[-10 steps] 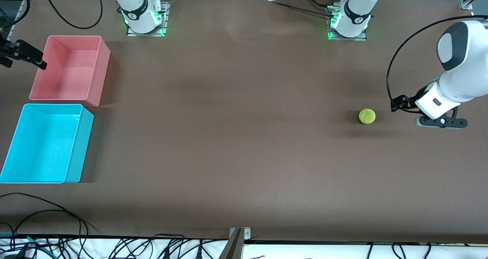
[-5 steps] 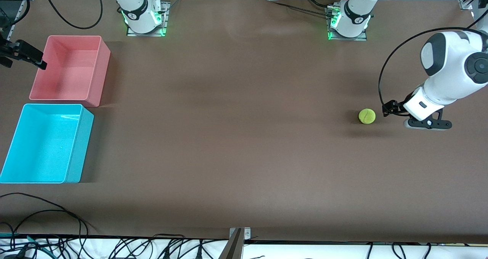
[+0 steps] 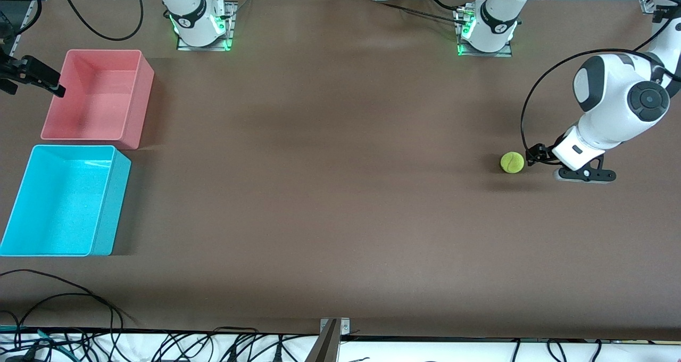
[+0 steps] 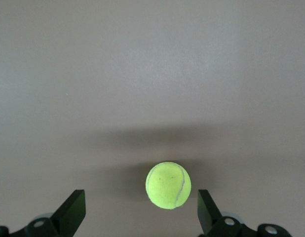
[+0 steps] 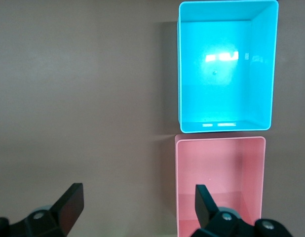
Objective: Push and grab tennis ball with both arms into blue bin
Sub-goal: 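Lower the left gripper behind the tennis ball, fingers closed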
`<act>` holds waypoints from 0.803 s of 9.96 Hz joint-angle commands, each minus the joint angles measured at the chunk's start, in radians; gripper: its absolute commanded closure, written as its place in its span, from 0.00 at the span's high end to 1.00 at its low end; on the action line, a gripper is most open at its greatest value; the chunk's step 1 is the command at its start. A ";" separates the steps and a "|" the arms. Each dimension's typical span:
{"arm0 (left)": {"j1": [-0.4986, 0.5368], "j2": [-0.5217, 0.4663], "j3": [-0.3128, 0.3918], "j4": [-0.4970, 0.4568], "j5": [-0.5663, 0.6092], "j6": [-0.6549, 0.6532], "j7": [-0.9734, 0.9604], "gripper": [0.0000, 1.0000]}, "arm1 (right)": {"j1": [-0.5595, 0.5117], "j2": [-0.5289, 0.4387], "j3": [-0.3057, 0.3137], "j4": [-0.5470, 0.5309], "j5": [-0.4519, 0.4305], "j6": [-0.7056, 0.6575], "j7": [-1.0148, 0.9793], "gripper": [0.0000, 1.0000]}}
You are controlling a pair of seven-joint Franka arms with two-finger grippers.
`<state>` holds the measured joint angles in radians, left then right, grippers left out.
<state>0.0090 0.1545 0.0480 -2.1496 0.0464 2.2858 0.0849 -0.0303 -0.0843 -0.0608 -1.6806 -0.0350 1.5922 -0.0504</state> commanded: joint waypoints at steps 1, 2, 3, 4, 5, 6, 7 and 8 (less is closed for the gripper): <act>0.026 -0.027 -0.011 -0.107 -0.071 0.077 -0.007 1.00 | -0.005 0.003 0.001 0.022 0.009 -0.021 -0.011 1.00; 0.026 -0.054 -0.010 -0.136 -0.072 0.078 -0.008 1.00 | -0.005 0.003 0.001 0.022 0.009 -0.021 -0.009 1.00; 0.026 -0.074 -0.011 -0.162 -0.072 0.078 -0.008 1.00 | -0.005 0.003 0.001 0.022 0.010 -0.021 -0.009 1.00; 0.026 -0.104 -0.011 -0.192 -0.072 0.078 -0.008 1.00 | -0.005 0.003 -0.001 0.022 0.010 -0.021 -0.009 1.00; 0.026 -0.127 -0.011 -0.219 -0.072 0.078 -0.008 1.00 | -0.005 0.003 0.001 0.022 0.010 -0.021 -0.009 1.00; 0.026 -0.131 -0.011 -0.229 -0.072 0.080 -0.008 1.00 | -0.005 0.003 0.001 0.022 0.010 -0.021 -0.009 1.00; 0.026 -0.133 -0.013 -0.242 -0.072 0.093 -0.008 0.99 | -0.005 0.003 -0.001 0.022 0.009 -0.021 -0.011 1.00; 0.026 -0.144 -0.014 -0.274 -0.072 0.128 -0.008 0.98 | -0.005 0.003 -0.001 0.022 0.010 -0.021 -0.011 1.00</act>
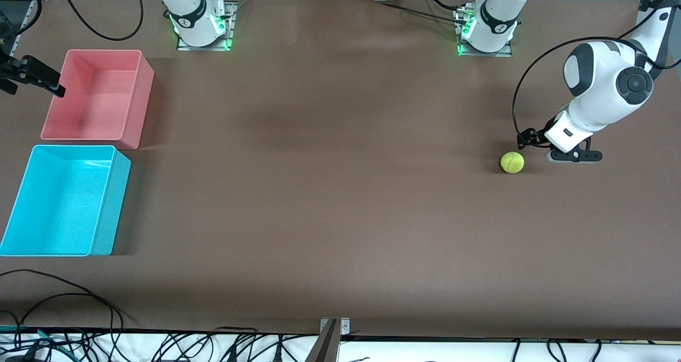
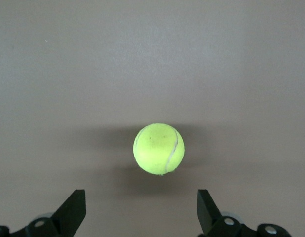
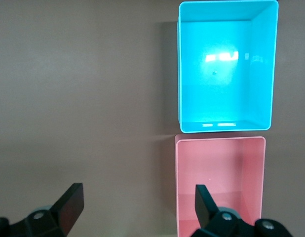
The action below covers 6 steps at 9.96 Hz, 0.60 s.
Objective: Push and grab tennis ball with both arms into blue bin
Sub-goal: 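Lower the left gripper behind the tennis ball, fingers closed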
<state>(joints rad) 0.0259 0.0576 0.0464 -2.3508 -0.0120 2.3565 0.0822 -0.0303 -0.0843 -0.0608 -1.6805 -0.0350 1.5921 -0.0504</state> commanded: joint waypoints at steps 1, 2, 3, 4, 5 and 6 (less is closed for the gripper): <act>0.011 -0.048 -0.023 -0.096 -0.014 0.084 -0.005 0.98 | -0.005 0.003 0.001 0.022 0.010 -0.021 -0.011 1.00; 0.015 -0.048 -0.025 -0.100 -0.014 0.086 -0.005 0.95 | -0.005 0.003 -0.001 0.022 0.009 -0.021 -0.009 1.00; 0.015 -0.048 -0.026 -0.105 -0.006 0.086 -0.005 0.67 | -0.005 0.003 0.001 0.022 0.010 -0.021 -0.011 1.00; 0.015 -0.048 -0.030 -0.107 -0.002 0.084 0.008 0.28 | -0.005 0.003 0.001 0.022 0.010 -0.021 -0.009 1.00; 0.015 -0.051 -0.030 -0.108 0.000 0.072 0.017 0.00 | -0.005 0.003 0.001 0.022 0.010 -0.021 -0.009 1.00; 0.015 -0.055 -0.030 -0.113 0.000 0.058 0.066 0.00 | -0.005 0.003 0.001 0.022 0.010 -0.021 -0.009 1.00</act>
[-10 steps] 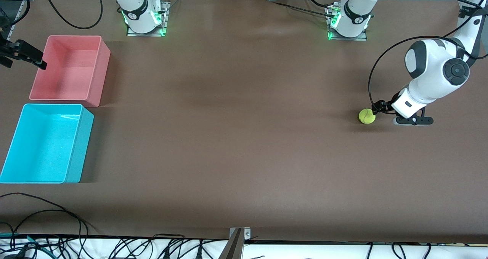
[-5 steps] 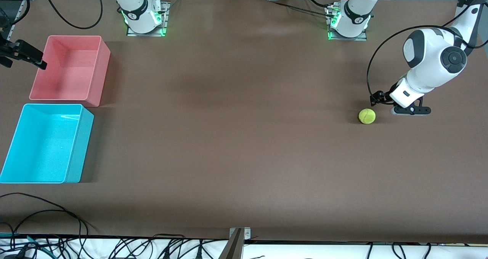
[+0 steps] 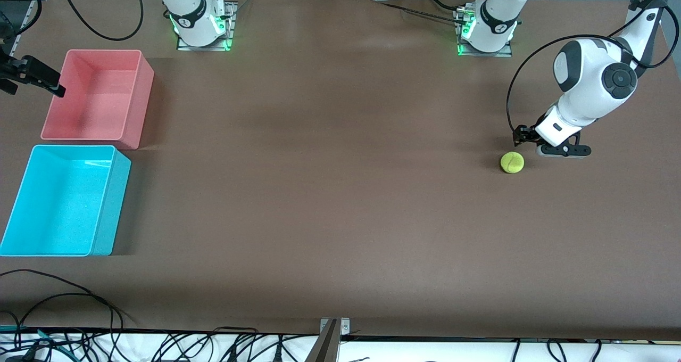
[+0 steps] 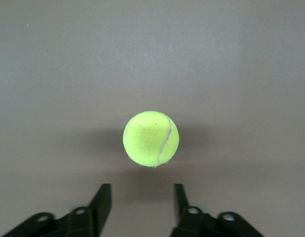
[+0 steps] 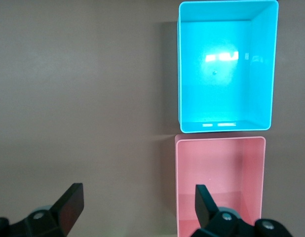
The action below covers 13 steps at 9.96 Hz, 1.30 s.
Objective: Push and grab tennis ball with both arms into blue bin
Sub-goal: 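Lower the left gripper behind the tennis ball, fingers closed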
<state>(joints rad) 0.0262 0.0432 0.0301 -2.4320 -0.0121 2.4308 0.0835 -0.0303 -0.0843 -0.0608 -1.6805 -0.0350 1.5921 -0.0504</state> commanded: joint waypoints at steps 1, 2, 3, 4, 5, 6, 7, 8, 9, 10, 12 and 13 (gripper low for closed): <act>0.017 -0.040 -0.013 -0.032 0.000 -0.016 0.187 0.00 | -0.005 0.003 0.001 0.022 0.010 -0.021 -0.009 1.00; 0.027 -0.039 -0.013 -0.032 0.000 -0.016 0.352 0.00 | -0.005 0.003 0.001 0.022 0.010 -0.021 -0.009 1.00; 0.035 -0.037 -0.013 -0.032 -0.005 -0.016 0.461 0.00 | -0.005 0.003 0.001 0.022 0.010 -0.021 -0.009 1.00; 0.037 -0.039 -0.013 -0.032 -0.002 -0.015 0.529 0.00 | -0.005 0.003 0.003 0.022 0.010 -0.021 -0.009 1.00; 0.037 -0.037 -0.013 -0.032 -0.002 -0.010 0.693 0.00 | -0.005 0.003 0.003 0.022 0.010 -0.021 -0.009 1.00; 0.056 -0.037 -0.013 -0.030 -0.011 -0.001 0.887 0.00 | -0.005 0.003 0.003 0.022 0.010 -0.021 -0.009 1.00; 0.070 -0.035 -0.013 -0.030 -0.014 0.022 0.998 0.00 | -0.005 0.003 0.001 0.022 0.010 -0.021 -0.009 1.00; 0.072 -0.026 -0.013 -0.030 -0.014 0.043 1.098 0.00 | -0.005 0.003 0.001 0.022 0.010 -0.021 -0.009 1.00; 0.096 -0.007 -0.013 -0.027 -0.014 0.057 1.177 0.00 | -0.005 0.003 0.003 0.022 0.010 -0.021 -0.009 1.00; 0.106 0.018 -0.013 -0.021 -0.014 0.079 1.235 0.00 | -0.005 0.003 0.003 0.022 0.010 -0.021 -0.009 1.00; 0.106 0.072 -0.013 -0.016 -0.011 0.143 1.347 0.00 | -0.005 0.003 0.001 0.022 0.010 -0.021 -0.009 1.00; 0.107 0.099 -0.013 -0.016 -0.011 0.164 1.369 0.00 | -0.005 0.003 0.001 0.022 0.010 -0.021 -0.009 1.00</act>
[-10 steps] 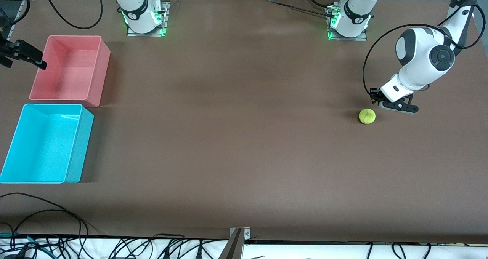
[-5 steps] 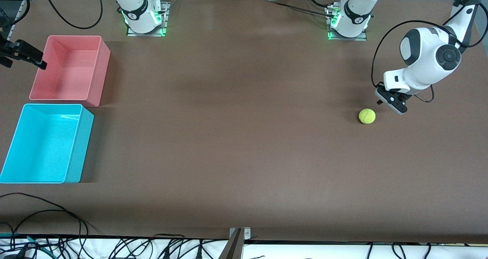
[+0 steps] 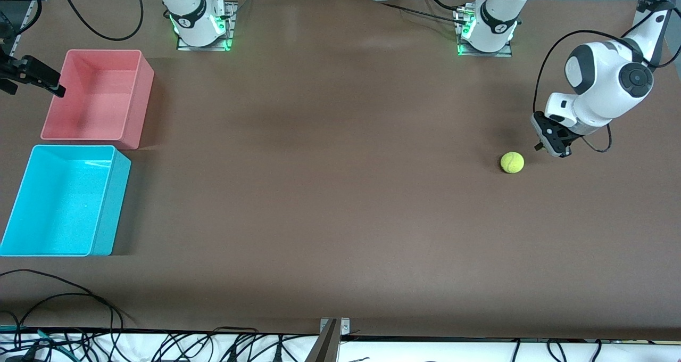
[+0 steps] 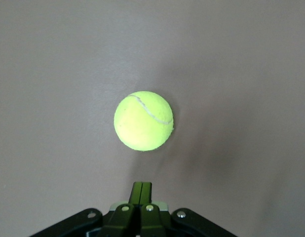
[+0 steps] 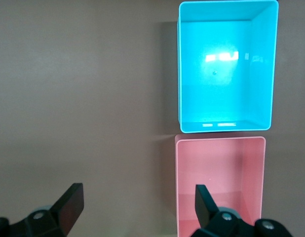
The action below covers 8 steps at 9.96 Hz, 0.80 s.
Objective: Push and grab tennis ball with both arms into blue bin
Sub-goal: 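Lower the left gripper behind the tennis ball, fingers closed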
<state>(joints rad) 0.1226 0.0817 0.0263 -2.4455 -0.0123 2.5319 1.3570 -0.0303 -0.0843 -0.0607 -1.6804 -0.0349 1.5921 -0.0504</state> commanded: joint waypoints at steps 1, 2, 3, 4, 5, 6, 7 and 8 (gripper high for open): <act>0.014 0.087 -0.009 0.008 -0.011 0.079 0.114 0.00 | -0.005 0.003 0.001 0.022 0.010 -0.021 -0.009 1.00; 0.018 0.120 -0.009 0.023 -0.014 0.090 0.147 0.00 | -0.005 0.003 0.001 0.022 0.010 -0.021 -0.009 1.00; 0.029 0.148 -0.009 0.043 -0.015 0.100 0.171 0.00 | -0.005 0.003 0.001 0.022 0.010 -0.021 -0.009 1.00; 0.037 0.167 -0.009 0.061 -0.015 0.100 0.177 0.00 | -0.005 0.003 0.001 0.022 0.010 -0.021 -0.009 1.00; 0.037 0.180 -0.009 0.077 -0.015 0.100 0.178 0.00 | -0.005 0.003 0.001 0.022 0.010 -0.021 -0.009 1.00; 0.038 0.220 -0.009 0.113 -0.015 0.100 0.180 0.00 | -0.005 0.003 0.001 0.022 0.010 -0.021 -0.009 1.00; 0.042 0.240 -0.011 0.132 -0.014 0.100 0.182 0.00 | -0.005 0.003 0.001 0.022 0.010 -0.021 -0.009 1.00; 0.042 0.248 -0.011 0.138 -0.014 0.100 0.210 0.00 | -0.005 0.003 0.001 0.022 0.010 -0.021 -0.009 1.00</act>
<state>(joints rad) 0.1504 0.2754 0.0255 -2.3605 -0.0123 2.6310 1.5020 -0.0303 -0.0843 -0.0608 -1.6804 -0.0349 1.5920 -0.0504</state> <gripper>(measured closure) 0.991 0.000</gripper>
